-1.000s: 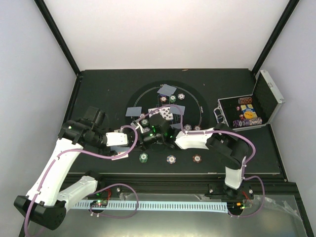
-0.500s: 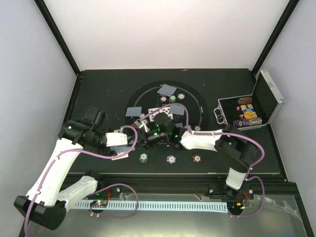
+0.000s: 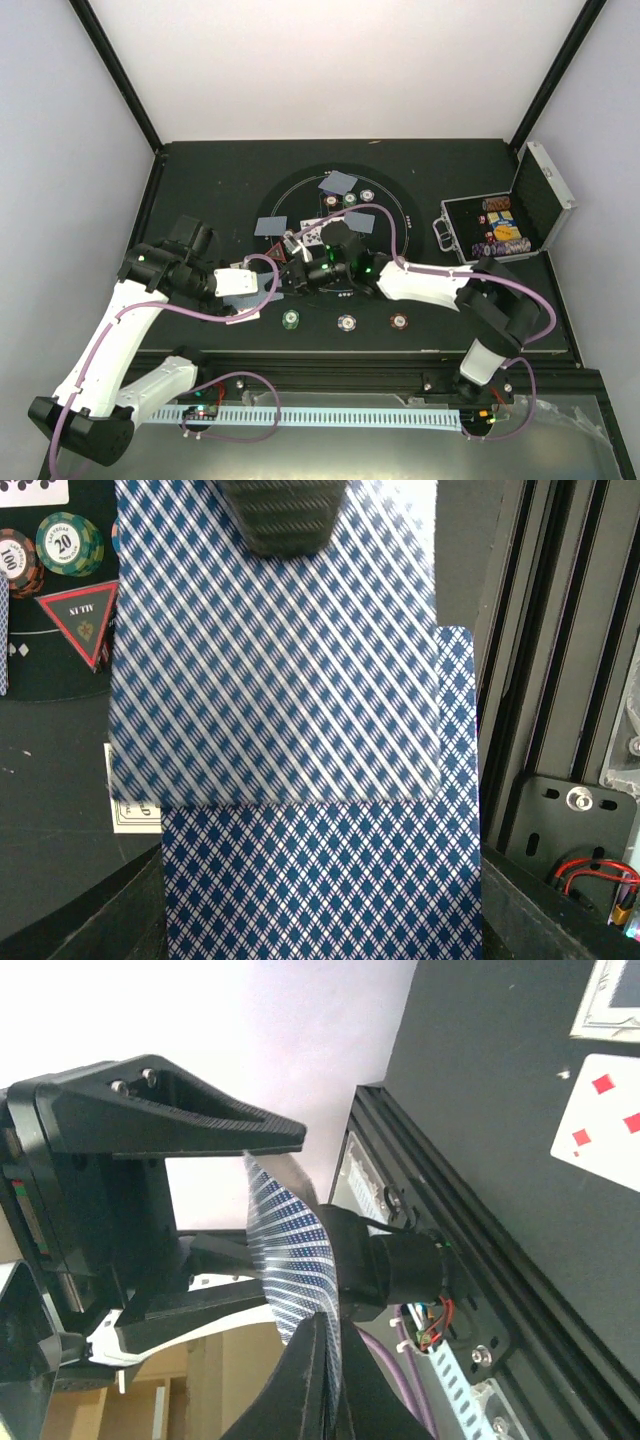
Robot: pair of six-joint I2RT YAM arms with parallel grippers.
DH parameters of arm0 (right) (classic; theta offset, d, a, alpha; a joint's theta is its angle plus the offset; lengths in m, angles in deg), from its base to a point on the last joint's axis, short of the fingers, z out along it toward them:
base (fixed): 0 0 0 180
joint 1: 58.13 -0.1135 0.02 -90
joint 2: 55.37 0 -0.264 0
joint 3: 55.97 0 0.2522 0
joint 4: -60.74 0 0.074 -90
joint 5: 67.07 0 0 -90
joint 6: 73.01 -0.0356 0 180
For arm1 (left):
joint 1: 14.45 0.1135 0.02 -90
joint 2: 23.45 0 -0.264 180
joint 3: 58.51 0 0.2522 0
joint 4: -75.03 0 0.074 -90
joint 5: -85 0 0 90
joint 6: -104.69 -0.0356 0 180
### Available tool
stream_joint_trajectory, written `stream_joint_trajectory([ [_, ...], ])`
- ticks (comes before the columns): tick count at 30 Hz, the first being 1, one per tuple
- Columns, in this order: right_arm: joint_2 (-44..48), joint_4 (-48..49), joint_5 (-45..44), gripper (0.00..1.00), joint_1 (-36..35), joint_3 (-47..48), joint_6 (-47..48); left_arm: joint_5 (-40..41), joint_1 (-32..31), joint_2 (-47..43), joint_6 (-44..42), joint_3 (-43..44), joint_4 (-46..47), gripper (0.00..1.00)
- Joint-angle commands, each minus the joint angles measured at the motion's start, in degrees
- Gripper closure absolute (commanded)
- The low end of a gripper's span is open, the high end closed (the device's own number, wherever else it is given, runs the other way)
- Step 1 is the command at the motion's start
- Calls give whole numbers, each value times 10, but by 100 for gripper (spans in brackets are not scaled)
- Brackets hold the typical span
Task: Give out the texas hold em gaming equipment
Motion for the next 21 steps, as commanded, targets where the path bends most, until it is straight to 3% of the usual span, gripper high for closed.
stream_joint_trajectory([
  [1,18,-41,3,99,23,-16,24,-8,-2,-1,-1,22,-3,98],
  [7,56,-152,15,99,101,-3,99,5,-2,-1,-1,6,9,98],
  [12,55,-268,24,99,237,34,196,29,-1,1,3,-26,36,98],
  [16,-9,-392,-27,99,334,118,294,54,9,12,4,-70,75,98],
  [21,-136,-480,-70,99,391,235,345,46,57,36,-10,-107,114,98],
])
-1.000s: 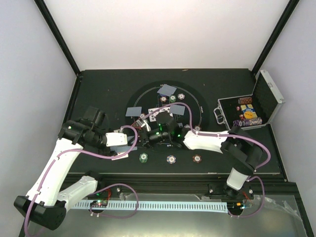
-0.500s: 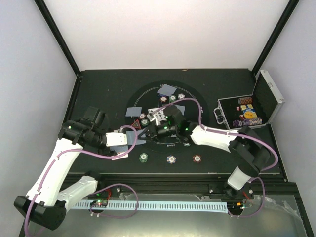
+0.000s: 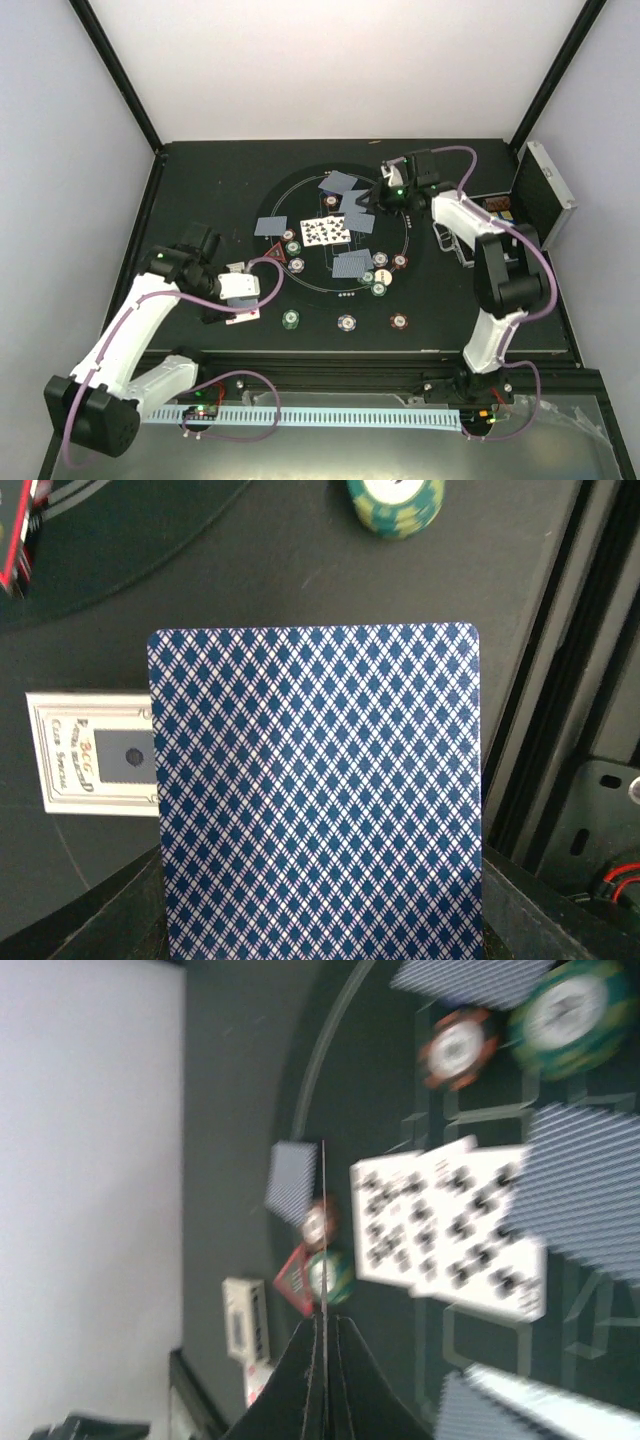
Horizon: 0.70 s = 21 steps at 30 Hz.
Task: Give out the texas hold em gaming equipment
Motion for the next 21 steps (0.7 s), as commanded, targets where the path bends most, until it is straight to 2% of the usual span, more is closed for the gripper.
stream_joint_trajectory([
  [1,-97,-123,-44,99,31,74,76,5,49,19,-19,-26,56,98],
  [7,-191,-166,-84,99,41,142,94,-3,135,36,-82,-77,109,98],
  [11,-211,-174,-100,99,41,151,98,16,149,63,-92,-112,140,99],
  [17,-184,-173,-126,82,41,116,97,20,158,81,-101,-141,178,98],
  [21,-141,-170,-136,66,41,82,100,36,157,90,-106,-160,201,98],
])
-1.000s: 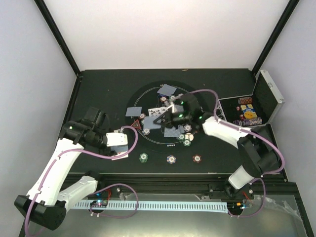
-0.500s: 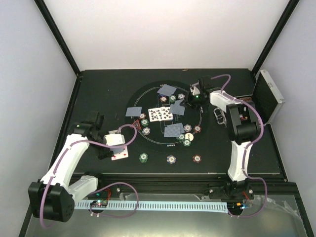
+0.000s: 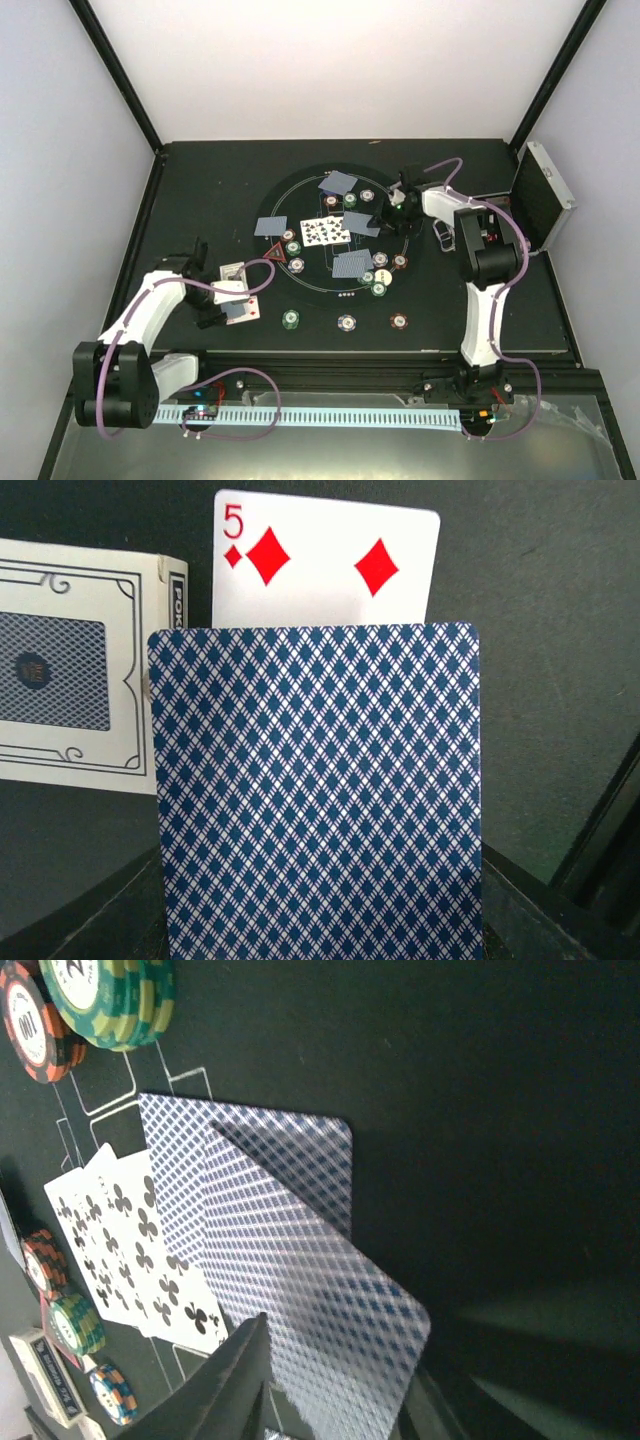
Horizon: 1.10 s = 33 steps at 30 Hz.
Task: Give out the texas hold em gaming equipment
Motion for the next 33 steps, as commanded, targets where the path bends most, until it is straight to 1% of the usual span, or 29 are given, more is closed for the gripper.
stream_joint_trajectory([
  [1,69,-7,-24,63,0,-34,5,18,4,14,-18,-12,40,98],
  [3,96,-3,-23,57,-1,-50,2,19,3,21,-16,-13,43,97],
  [5,126,0,-23,54,-2,-65,-2,17,3,28,-17,-16,47,93],
  [9,183,-3,-25,53,-5,-89,-6,18,3,45,-13,-20,54,90],
  [10,195,-5,-26,53,-5,-95,-6,21,4,47,-11,-21,57,87],
  [11,207,-8,-27,52,-7,-98,-6,23,3,49,-12,-23,60,77],
  [13,235,-16,-28,48,-11,-102,-6,27,4,46,-11,-29,66,47],
  [15,259,-24,-33,40,-14,-106,-5,26,4,34,-12,-30,65,20],
  [16,271,-29,-36,34,-14,-107,-3,24,3,25,-15,-29,60,6],
  [17,282,-35,-42,28,-15,-108,0,21,3,16,-17,-26,54,2],
  [18,294,-42,-47,22,-15,-108,3,17,4,8,-18,-22,47,1],
  [20,317,-60,-59,6,-15,-107,12,7,4,-8,-19,-5,21,1],
  [21,329,-70,-66,1,-15,-105,17,-2,4,-14,-19,8,3,1],
  [25,373,-108,-108,0,-14,-93,37,-34,9,-41,-15,64,-63,1],
  [27,393,-126,-156,0,-14,-85,50,-53,13,-54,-9,96,-86,1],
  [29,417,-133,-227,0,-13,-81,54,-82,18,-65,12,132,-94,1],
  [31,458,-116,-333,0,-12,-100,54,-111,20,-70,66,167,-64,1],
  [33,510,-49,-435,0,-11,-157,74,-137,24,-71,155,187,27,1],
])
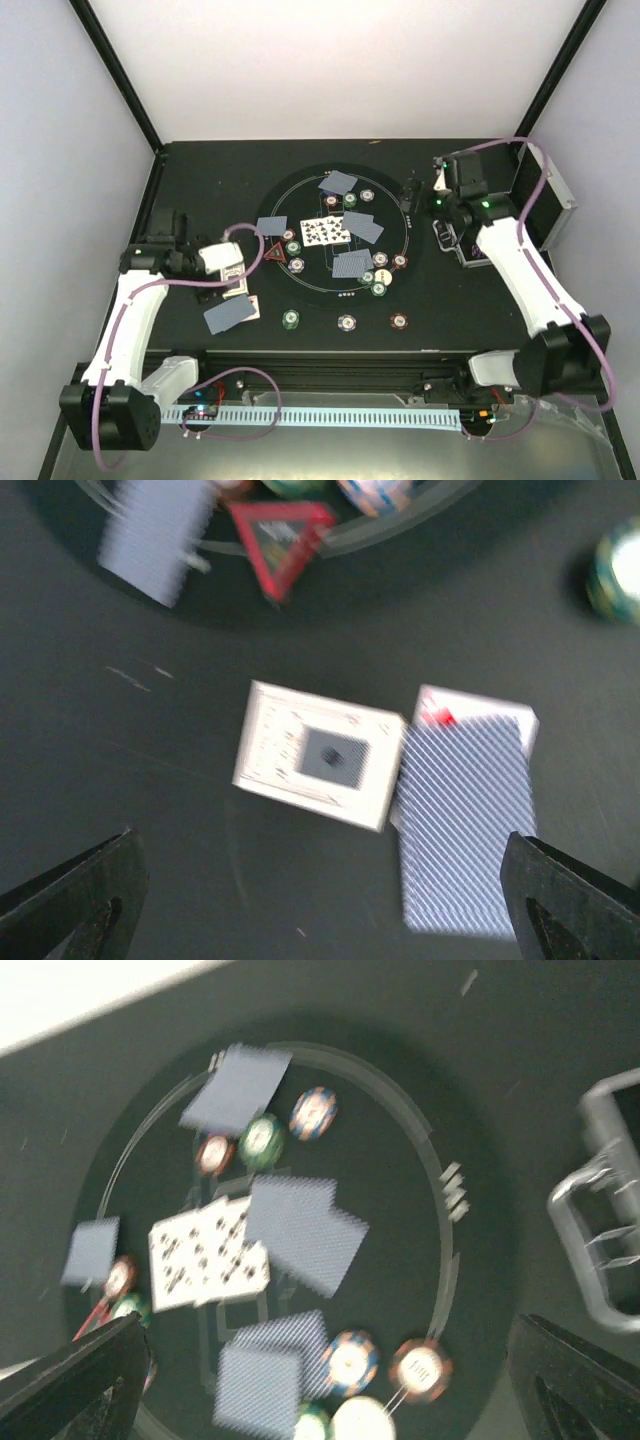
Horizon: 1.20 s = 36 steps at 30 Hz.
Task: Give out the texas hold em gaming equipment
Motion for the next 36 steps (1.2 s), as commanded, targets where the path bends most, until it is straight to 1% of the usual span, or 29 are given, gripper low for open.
stream_joint_trajectory([
  [1,112,104,-264,0,1,-94,47,-90,11,-9,180,52,130,1],
  [3,175,233,-354,0,1,-194,90,-108,15,-13,276,30,247,1],
  [4,206,300,-390,0,2,-245,112,-108,16,-18,322,6,326,1],
  [7,256,501,-481,0,3,-372,188,-72,18,-31,437,-131,584,1],
  [9,255,562,-516,0,12,-419,205,-39,18,-25,491,-218,748,1],
  [11,234,595,-522,0,26,-440,210,-27,18,10,523,-284,882,1],
  [12,220,622,-528,0,32,-452,212,-29,18,34,530,-303,927,1],
  [13,208,657,-526,0,37,-467,217,-32,18,60,535,-310,952,1],
  [15,181,730,-501,0,50,-495,232,-25,19,103,545,-313,992,1],
  [17,148,796,-488,0,63,-516,237,-15,19,113,563,-308,1011,1],
  [19,113,851,-464,0,76,-532,227,-28,21,125,588,-328,1080,1],
  [20,98,866,-449,0,84,-537,211,-43,20,135,584,-344,1126,1],
  [21,77,896,-436,0,90,-547,209,-54,16,150,578,-352,1152,1],
  [23,42,970,-417,0,91,-579,218,-4,13,200,595,-377,1246,1],
  [24,29,1024,-400,0,92,-596,232,7,14,225,603,-388,1302,1],
  [25,31,1031,-368,0,92,-599,244,1,13,242,599,-396,1340,1],
  [26,35,1016,-325,0,92,-599,258,0,9,242,592,-397,1337,1],
  [27,16,1047,-293,0,91,-611,274,1,6,231,589,-390,1299,1],
  [28,-13,1108,-272,0,91,-623,287,6,6,219,589,-375,1245,1],
  [29,-28,1131,-275,0,91,-620,291,21,6,207,599,-349,1193,1],
  [30,-21,1095,-282,0,90,-604,287,32,6,215,603,-336,1173,1],
  [31,-13,1032,-273,0,93,-582,278,35,5,222,603,-333,1176,1],
  [33,-23,1035,-256,0,110,-576,266,34,5,221,600,-333,1179,1],
  [35,-14,1012,-253,0,112,-573,264,35,6,218,603,-332,1173,1],
  [36,-14,1025,-254,0,112,-578,266,36,6,218,603,-332,1171,1],
])
